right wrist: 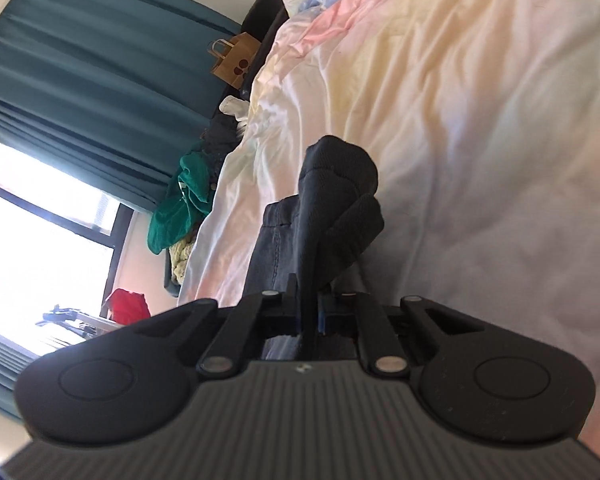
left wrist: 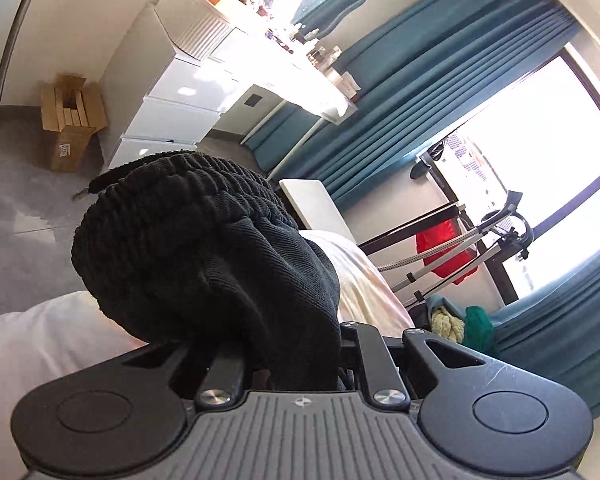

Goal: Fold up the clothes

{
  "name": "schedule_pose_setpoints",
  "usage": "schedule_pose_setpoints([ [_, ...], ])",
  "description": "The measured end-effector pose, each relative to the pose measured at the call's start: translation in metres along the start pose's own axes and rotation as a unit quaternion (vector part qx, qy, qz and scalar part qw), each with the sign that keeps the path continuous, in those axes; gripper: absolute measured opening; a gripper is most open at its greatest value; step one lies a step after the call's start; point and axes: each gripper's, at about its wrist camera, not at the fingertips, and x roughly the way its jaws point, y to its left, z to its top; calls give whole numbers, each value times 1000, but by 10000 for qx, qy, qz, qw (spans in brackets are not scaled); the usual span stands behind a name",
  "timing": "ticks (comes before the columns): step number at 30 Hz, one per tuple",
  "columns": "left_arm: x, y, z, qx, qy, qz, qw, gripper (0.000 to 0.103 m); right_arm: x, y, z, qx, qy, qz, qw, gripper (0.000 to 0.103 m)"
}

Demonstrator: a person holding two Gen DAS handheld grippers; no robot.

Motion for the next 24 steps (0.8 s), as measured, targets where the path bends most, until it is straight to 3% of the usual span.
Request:
schedule_pose_setpoints([
  [6, -27, 73, -21, -98, 406, 284, 9987, 17, -29, -31, -10, 178, 560, -168, 9981, 10],
  [11, -33, 115, -39, -256, 573, 288, 9976, 28, -31, -49, -15, 500, 617, 6, 9968, 11],
  [12, -39, 117, -41, -148, 553, 280, 9980, 30, -31, -52, -16, 525, 663, -7, 9964, 11],
  [14, -50, 114, -41, 154, 548, 339, 9978, 45, -31, -60, -15, 566, 780, -26, 9953, 14],
  [18, -81, 103, -43, 754, 594, 507, 9941, 56, -24, -71, -11, 691, 1050, 128, 9920, 15],
  [20, -98, 100, -44, 917, 569, 475, 9930, 69, -19, -75, -8, 712, 1166, 196, 9904, 17],
  [24, -132, 90, -46, 1320, 351, 463, 9895, 73, -8, -78, -4, 727, 1346, 327, 9877, 25],
])
